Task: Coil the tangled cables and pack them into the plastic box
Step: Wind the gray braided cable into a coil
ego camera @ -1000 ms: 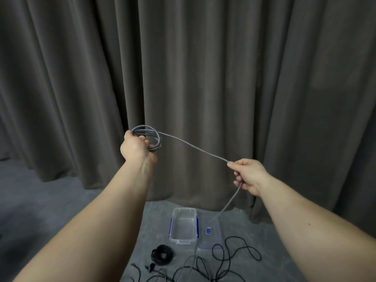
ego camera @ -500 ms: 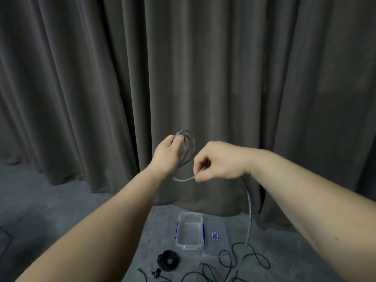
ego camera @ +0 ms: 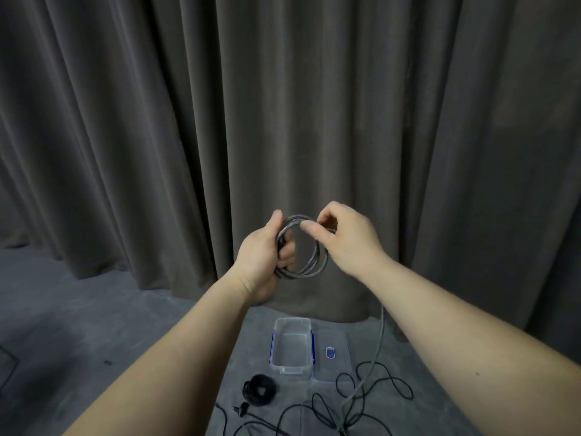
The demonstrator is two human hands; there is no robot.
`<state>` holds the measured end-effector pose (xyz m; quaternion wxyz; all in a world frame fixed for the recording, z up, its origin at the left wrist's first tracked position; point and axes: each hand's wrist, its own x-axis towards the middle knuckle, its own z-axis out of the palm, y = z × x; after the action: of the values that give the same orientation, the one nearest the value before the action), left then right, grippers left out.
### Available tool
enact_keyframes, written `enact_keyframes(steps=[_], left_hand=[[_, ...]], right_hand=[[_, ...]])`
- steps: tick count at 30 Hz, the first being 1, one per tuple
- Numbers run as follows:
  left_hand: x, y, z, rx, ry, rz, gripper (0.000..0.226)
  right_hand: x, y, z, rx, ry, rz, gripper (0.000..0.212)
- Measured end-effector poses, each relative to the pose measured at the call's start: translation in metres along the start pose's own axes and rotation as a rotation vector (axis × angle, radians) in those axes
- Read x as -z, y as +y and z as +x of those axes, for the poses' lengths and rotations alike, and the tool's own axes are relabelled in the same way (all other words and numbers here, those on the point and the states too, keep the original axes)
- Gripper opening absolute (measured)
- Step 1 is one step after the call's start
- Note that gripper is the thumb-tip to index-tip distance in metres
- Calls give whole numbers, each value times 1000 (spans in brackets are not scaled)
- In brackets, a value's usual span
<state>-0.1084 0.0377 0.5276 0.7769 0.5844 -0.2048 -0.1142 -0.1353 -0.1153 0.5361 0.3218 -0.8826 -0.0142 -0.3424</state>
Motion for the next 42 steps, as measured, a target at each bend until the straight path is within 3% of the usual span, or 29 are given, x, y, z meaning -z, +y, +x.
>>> enact_keyframes(steps=[5,9,13,20,22,24,28,31,35,42], left_hand=[[-3,-4,-2,42,-52,-89,44],[-9,-8,0,-2,-10,-97,43],[-13,-11,5,-95,85,10,47],[-20,-14,8,-263,164,211,48],[-16,-17,11,-258,190,172,45],[-11,-20,13,-222,220,123,44],[-10,-19,14,-178,208,48,39],[-12,-16,13,-171,183,42,37],[-15,-16,10,-174,90,41,36],[-22,-9,2,-202,30,116,43]], right_hand=[[-6,6,-9,41,91,0,34],[-12,10,-9,-44,118,101,42],[-16,10,-4,-182,136,334,48],[-21,11,2,-239,221,429,52],[-22,14,0,-251,169,470,39],[-16,15,-11,-156,112,393,9],[-5,19,-33,362,-55,-180,77],[-7,15,-37,356,-261,-274,117],[-3,9,-27,222,-303,-224,123],[-7,13,-24,99,-252,78,126]])
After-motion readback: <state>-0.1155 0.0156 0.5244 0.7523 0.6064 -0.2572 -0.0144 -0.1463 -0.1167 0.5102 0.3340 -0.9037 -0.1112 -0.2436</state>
